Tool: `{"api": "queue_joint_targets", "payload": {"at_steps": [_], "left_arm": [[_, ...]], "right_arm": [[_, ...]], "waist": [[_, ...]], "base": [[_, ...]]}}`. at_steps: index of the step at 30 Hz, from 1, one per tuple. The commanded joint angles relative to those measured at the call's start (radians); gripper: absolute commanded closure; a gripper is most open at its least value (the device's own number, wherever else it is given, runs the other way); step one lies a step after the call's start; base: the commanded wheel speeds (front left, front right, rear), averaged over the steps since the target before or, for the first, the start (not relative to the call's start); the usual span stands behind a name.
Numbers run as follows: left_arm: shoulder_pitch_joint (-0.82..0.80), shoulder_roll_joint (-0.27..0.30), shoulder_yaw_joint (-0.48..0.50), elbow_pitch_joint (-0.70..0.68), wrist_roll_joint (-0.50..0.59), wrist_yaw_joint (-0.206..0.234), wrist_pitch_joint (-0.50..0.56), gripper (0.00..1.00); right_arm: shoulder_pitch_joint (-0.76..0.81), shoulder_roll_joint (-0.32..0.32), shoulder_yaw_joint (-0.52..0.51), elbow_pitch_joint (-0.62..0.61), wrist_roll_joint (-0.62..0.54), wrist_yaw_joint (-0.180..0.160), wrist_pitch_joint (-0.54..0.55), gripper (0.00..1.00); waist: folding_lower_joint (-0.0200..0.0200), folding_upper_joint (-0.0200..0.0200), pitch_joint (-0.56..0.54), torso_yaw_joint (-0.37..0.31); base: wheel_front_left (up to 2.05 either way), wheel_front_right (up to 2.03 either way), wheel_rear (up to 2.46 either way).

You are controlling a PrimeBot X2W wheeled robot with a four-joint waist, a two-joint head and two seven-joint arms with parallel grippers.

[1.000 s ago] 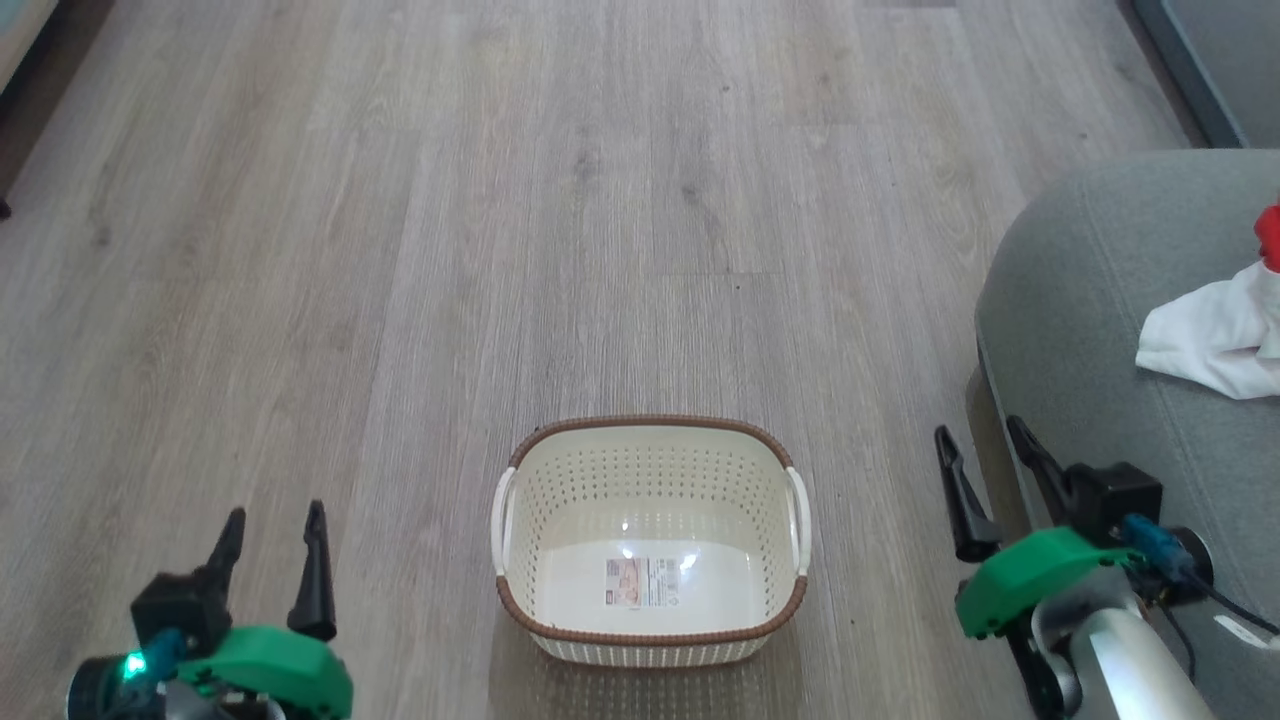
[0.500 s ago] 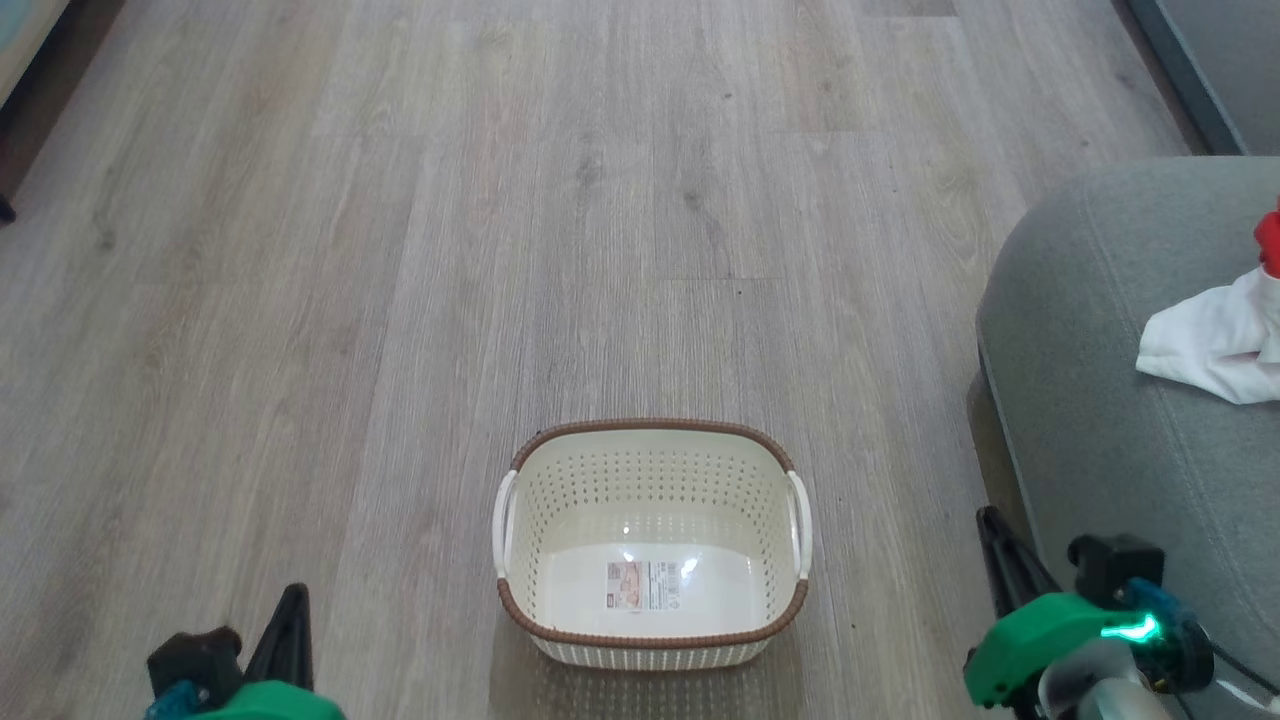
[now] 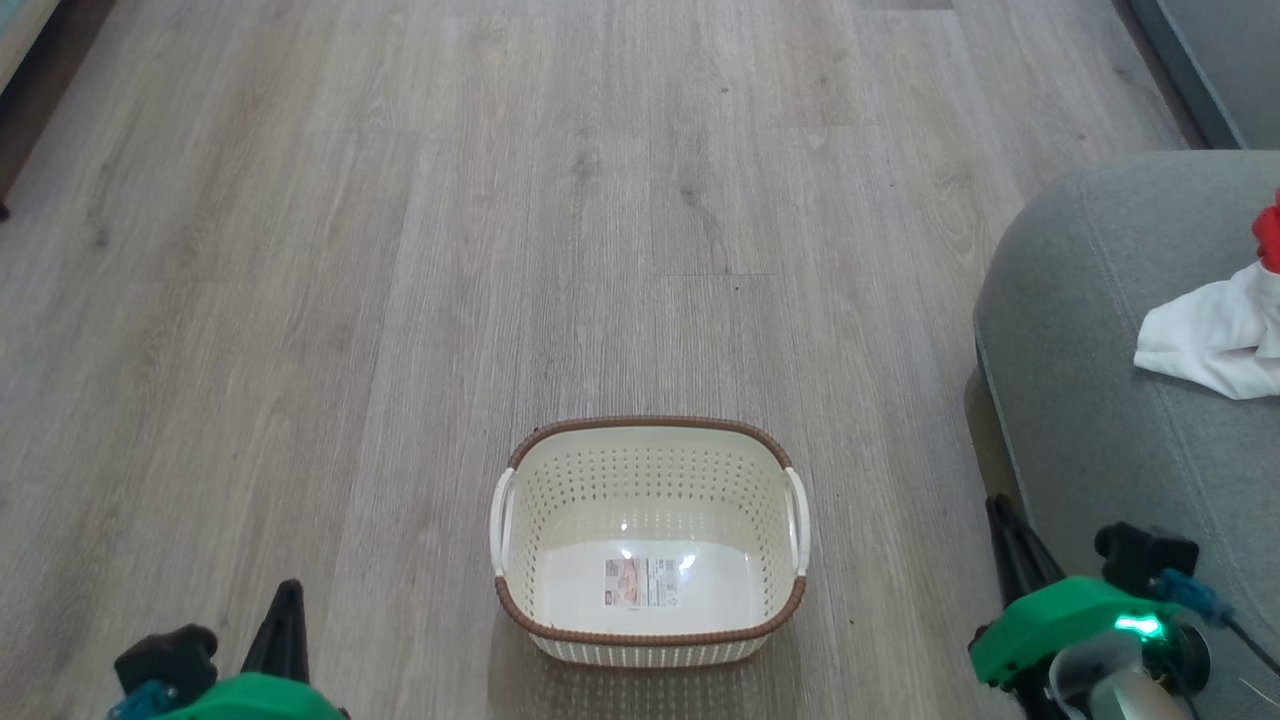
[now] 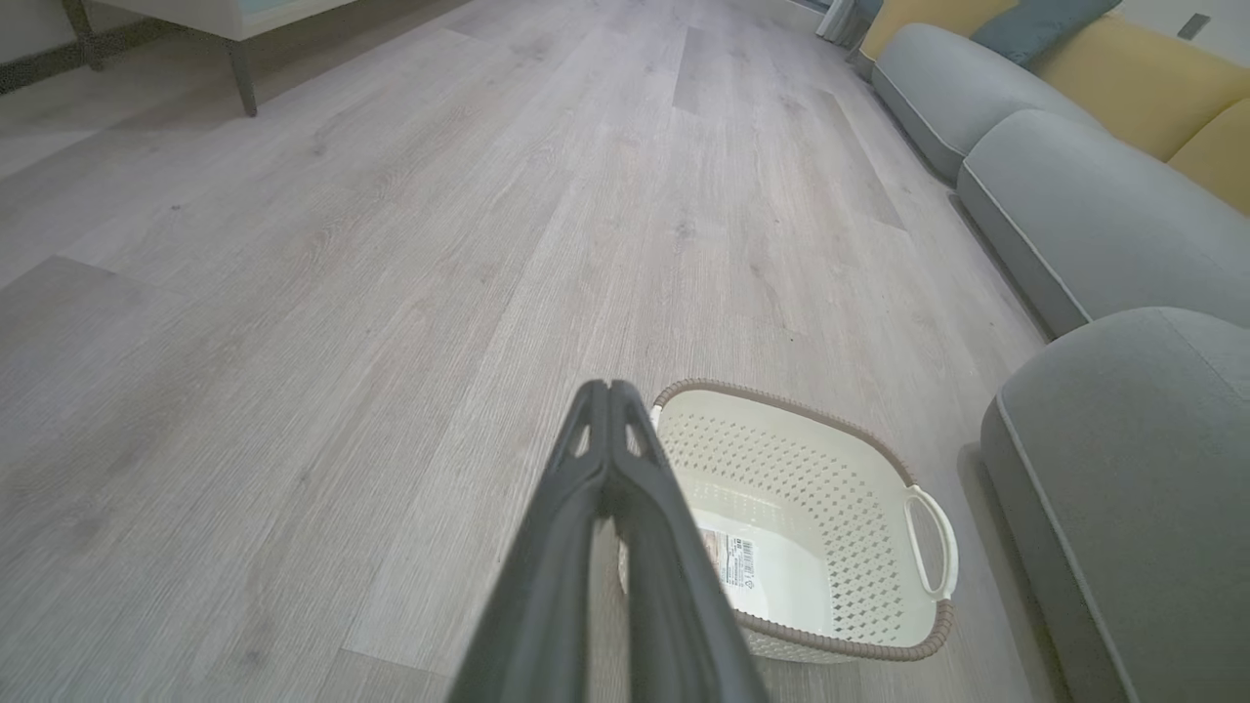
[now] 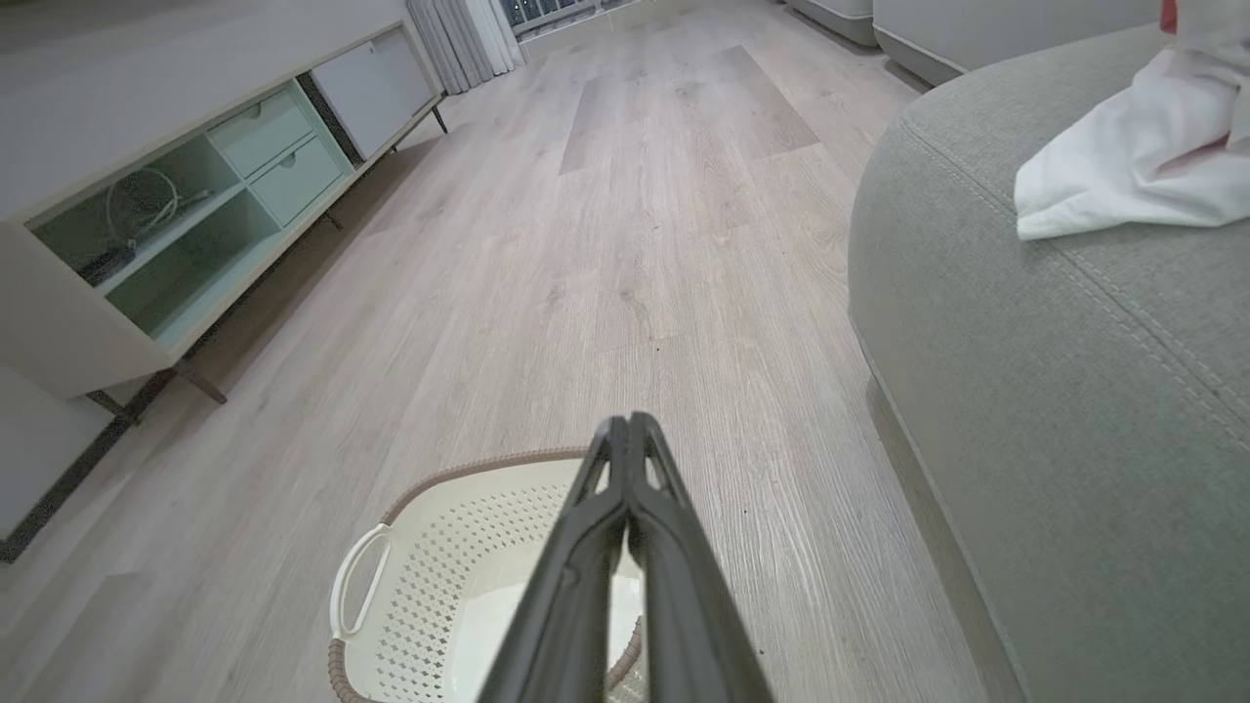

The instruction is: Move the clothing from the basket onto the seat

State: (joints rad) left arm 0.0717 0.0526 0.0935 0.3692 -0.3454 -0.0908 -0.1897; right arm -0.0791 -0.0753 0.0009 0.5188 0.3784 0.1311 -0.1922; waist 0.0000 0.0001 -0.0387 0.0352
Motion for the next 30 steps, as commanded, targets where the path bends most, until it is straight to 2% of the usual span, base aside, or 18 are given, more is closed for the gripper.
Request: {"api": "queue_joint_targets", "payload": {"at_steps": [1, 30], "left_arm": [[-0.053, 0.004, 0.005, -0.039, -0.024, -0.005, 0.004, 1.00], [-0.089, 0.002, 0.009, -0.064, -0.380, -0.015, 0.090, 1.00]], "right_arm": [[-0.046, -0.005, -0.007, -0.039, 0.025, 0.000, 0.003, 1.00], [-0.041, 0.004, -0.037, -0.107, 0.371, 0.000, 0.089, 1.00]], "waist": [[0.0000, -0.0001, 0.000, 0.000], [0.0000, -0.0001, 0.012, -0.010]], "base": [[0.00, 0.00, 0.00], [0.00, 0.00, 0.00]]}}
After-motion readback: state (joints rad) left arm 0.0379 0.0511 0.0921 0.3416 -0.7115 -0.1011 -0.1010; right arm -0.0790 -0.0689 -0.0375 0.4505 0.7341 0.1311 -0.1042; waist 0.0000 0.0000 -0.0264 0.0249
